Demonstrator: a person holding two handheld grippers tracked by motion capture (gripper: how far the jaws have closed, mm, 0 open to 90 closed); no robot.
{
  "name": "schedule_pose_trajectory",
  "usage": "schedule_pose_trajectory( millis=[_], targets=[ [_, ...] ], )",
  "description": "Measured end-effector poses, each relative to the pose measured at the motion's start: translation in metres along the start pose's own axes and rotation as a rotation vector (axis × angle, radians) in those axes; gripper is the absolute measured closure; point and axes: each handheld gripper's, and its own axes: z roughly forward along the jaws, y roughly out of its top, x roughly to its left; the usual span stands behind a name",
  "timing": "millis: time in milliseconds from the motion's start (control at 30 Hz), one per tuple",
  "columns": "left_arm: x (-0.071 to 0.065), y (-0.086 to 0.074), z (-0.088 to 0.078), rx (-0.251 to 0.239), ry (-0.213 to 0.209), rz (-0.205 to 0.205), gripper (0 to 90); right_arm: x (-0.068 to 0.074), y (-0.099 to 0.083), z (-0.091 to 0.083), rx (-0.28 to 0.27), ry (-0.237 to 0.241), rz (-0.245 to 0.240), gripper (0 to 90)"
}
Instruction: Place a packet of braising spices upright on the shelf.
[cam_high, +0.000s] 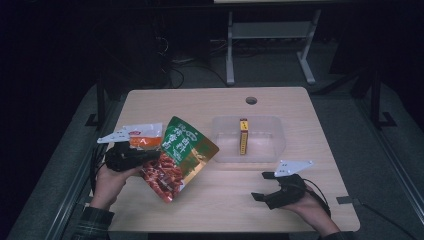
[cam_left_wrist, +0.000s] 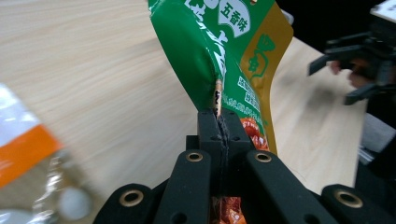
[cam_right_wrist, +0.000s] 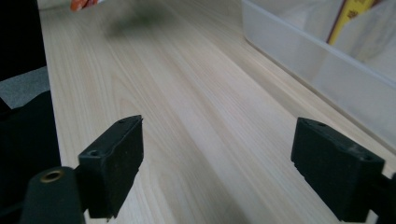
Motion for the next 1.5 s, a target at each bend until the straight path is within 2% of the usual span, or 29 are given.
schedule_pose_trajectory(
  millis=[67, 300, 400, 533, 733, 933, 1233, 1500],
  targets=[
    [-0.005, 0.0, 0.005, 0.002, -0.019, 0.011, 89.7, 0.0, 0.002, 0.003, -0.016, -0.003, -0.015, 19.5],
    [-0.024, 0.0, 0.025, 0.005, -0.069, 0.038, 89.7, 0.001, 0.009, 0.009, -0.048, 0.032, -0.009, 19.8],
    [-0.033, 0.0, 0.034, 0.006, -0.08, 0.062, 89.7, 0.002, 0.013, 0.011, -0.075, 0.041, 0.004, 20.0],
    [-0.043, 0.002, 0.044, -0.005, -0.106, 0.067, 89.8, 0.003, 0.017, 0.018, -0.098, 0.063, 0.013, 20.7],
    [-0.052, 0.002, 0.055, -0.003, -0.129, 0.082, 89.7, 0.01, 0.026, 0.033, -0.106, 0.089, -0.013, 21.7],
    [-0.057, 0.003, 0.061, -0.022, -0.155, 0.094, 89.7, 0.014, 0.032, 0.045, -0.137, 0.112, -0.005, 23.4],
    [-0.064, 0.003, 0.065, -0.044, -0.168, 0.095, 89.7, 0.017, 0.036, 0.048, -0.196, 0.149, 0.006, 37.5],
    [-0.065, 0.002, 0.07, -0.063, -0.151, 0.088, 89.6, 0.014, 0.036, 0.044, -0.234, 0.176, 0.033, 60.5]
  ],
)
